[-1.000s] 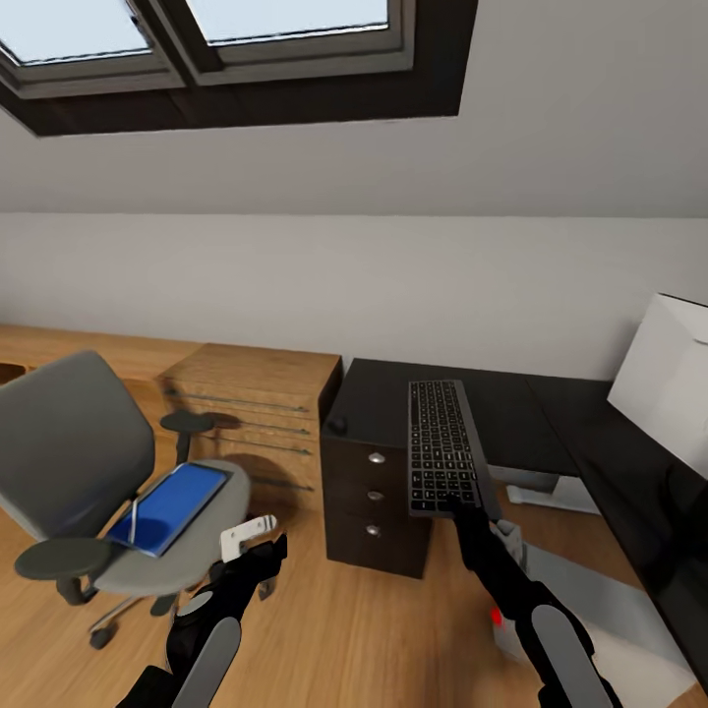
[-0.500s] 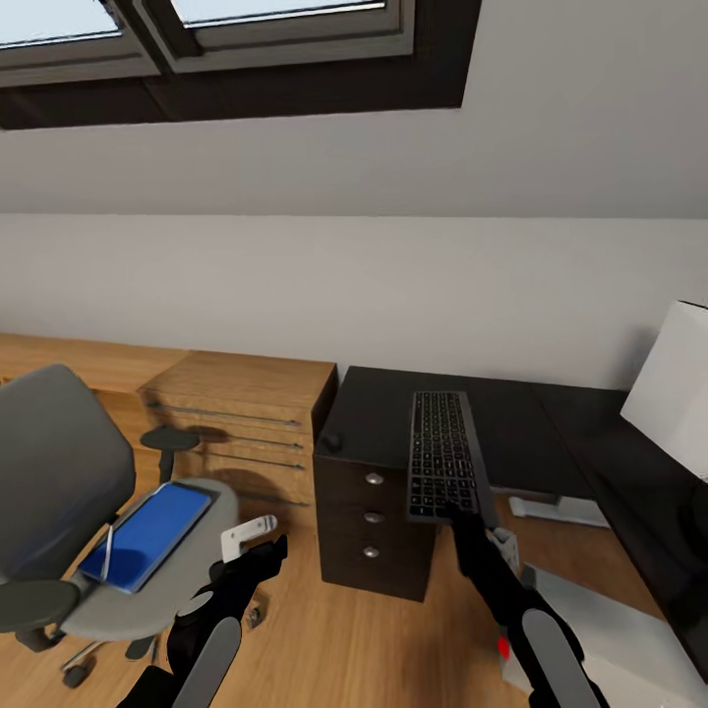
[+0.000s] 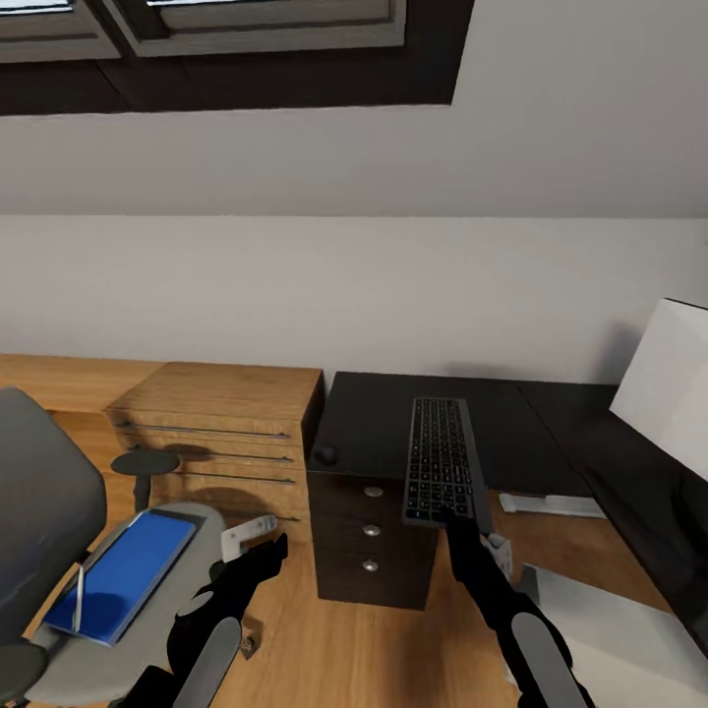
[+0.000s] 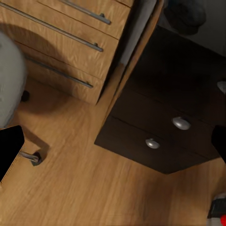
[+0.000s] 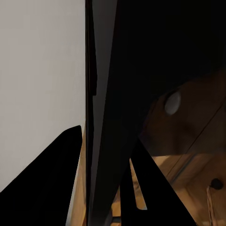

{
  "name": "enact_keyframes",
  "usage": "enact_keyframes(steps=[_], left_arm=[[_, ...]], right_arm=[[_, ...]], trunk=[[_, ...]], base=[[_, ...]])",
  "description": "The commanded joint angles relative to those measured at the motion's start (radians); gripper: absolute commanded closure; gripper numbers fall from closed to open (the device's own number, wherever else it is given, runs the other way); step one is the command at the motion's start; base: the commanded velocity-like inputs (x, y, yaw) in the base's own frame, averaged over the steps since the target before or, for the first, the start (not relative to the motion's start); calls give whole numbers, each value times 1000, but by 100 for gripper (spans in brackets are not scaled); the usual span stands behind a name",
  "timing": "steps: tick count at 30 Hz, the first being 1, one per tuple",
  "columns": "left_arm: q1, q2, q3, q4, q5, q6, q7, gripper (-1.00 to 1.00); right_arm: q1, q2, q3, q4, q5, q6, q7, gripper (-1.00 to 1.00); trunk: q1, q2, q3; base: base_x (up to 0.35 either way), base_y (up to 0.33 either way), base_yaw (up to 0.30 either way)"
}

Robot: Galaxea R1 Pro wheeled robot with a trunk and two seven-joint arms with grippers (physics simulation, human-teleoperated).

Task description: In the bedroom, organize the workspace by keeping the computer under the desk, ensuring the monitor is on the desk, placing the keyboard on the desk next to the monitor, placing the mouse on the desk next to the keyboard, moving the folder from the swivel chair onto the desk next to the mouse, stacking the notebook on top of the folder with the pen on top of the notebook, and positioning the swivel chair next to the desk.

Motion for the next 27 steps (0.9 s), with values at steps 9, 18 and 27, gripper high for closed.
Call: enact_keyframes(steps=[9,18,27], left_arm=[[-1,1,-2,-1,8,1,9,-100],[-1,1,-4,-1,7,2,9,-100],[-1,-3,-7,-9,7,3,9,-100]], right_arm=[[-1,-5,20,-2,-8,12,-2,100],[-1,-1,43,-2,-7,13,-2,100],[-1,1,34,31,-7,10,-3,100]], trunk=[[0,-1,-1],[0,-1,-1],[12,-22,-11]], base=[[209,263,-7],[259,105,0],[32,2,0]])
